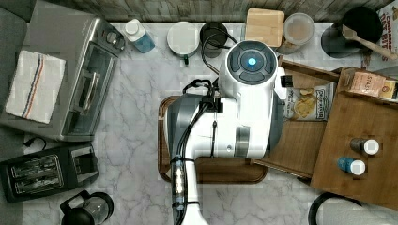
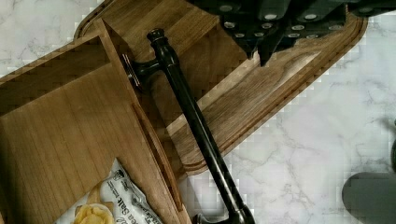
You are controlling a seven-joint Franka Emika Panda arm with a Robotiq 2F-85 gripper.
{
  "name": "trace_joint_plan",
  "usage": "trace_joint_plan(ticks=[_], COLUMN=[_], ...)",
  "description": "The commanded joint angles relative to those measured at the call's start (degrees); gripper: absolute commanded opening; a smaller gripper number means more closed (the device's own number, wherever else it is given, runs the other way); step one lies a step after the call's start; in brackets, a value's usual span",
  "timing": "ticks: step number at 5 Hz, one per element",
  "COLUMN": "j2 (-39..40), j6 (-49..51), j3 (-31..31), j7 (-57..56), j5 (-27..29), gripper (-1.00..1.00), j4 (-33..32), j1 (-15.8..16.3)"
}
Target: Close the drawer.
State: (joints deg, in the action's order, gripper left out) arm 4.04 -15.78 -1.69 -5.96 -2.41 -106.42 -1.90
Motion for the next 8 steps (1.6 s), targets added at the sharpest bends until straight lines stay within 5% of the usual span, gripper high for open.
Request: trace_joint_plan(ticks=[1,8], j2=[0.00,15.65], j6=[-0.01,-21.25], j3=[-0.17,0.43], j7=[0.00,-20.02], j5=[-0.68,-11.51], gripper=[-1.00,-1.00], j4=[-0.61,3.72], j1=[-0.24,2.07])
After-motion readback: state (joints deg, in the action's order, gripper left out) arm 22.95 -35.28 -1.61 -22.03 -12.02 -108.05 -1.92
